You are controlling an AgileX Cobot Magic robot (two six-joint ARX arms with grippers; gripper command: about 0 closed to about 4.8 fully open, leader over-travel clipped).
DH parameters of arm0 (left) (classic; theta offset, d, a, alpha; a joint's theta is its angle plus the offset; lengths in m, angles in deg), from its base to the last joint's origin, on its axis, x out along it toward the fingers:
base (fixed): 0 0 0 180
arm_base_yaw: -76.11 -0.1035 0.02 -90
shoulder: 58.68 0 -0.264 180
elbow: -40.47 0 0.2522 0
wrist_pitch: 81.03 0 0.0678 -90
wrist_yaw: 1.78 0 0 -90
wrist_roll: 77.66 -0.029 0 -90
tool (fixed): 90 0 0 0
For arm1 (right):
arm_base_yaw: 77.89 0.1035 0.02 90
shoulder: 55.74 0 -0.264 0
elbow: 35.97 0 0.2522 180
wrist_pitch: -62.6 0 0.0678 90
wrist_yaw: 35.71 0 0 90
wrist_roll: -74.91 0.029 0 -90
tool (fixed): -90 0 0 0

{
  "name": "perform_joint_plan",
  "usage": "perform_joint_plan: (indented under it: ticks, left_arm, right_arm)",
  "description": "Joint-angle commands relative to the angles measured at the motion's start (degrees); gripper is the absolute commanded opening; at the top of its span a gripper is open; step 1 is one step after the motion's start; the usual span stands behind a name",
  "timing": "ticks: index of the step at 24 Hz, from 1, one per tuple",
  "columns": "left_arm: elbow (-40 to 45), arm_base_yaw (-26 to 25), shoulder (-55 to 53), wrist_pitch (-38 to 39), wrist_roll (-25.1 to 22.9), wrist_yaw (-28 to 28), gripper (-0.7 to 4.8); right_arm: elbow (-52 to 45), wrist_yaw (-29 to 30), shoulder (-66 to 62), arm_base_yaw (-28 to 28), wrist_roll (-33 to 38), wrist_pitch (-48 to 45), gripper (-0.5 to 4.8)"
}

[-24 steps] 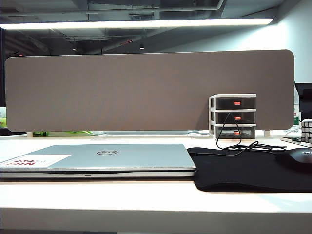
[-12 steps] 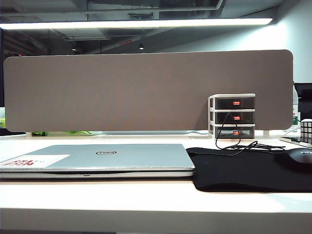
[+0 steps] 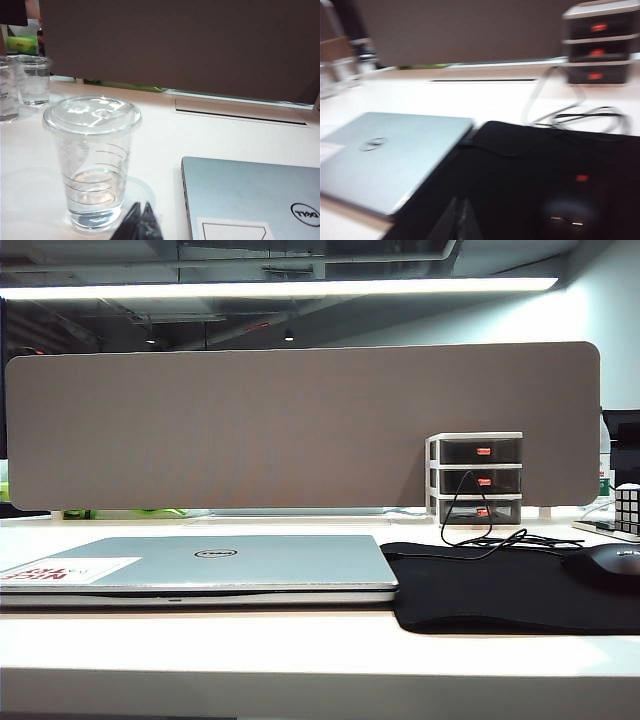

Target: Pick up the coffee cup and place it on the left side of the laptop.

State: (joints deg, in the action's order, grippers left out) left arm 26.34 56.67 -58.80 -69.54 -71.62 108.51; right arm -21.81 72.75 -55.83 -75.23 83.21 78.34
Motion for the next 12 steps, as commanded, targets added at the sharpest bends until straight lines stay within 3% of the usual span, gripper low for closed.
perform_joint_plan:
  ticks: [1, 6, 12]
  left_arm:
    - [-0.1, 4.3, 0.0, 2.9, -2.8, -4.9, -0.06]
    - [-0.1, 15.7, 0.0, 3.6, -7.5, -13.1, -0.06]
    - [-0.1, 24.1, 0.0, 3.5, -9.2, -21.8, -0.06]
  right_arm:
    - [-0.4, -6.4, 0.0, 0.0, -4.8, -0.7, -0.01]
    - [-0.4, -11.5, 0.0, 0.0, -5.6, -1.0, -0.01]
    - [-0.4, -15.6, 0.0, 0.0, -7.0, -2.9, -0.01]
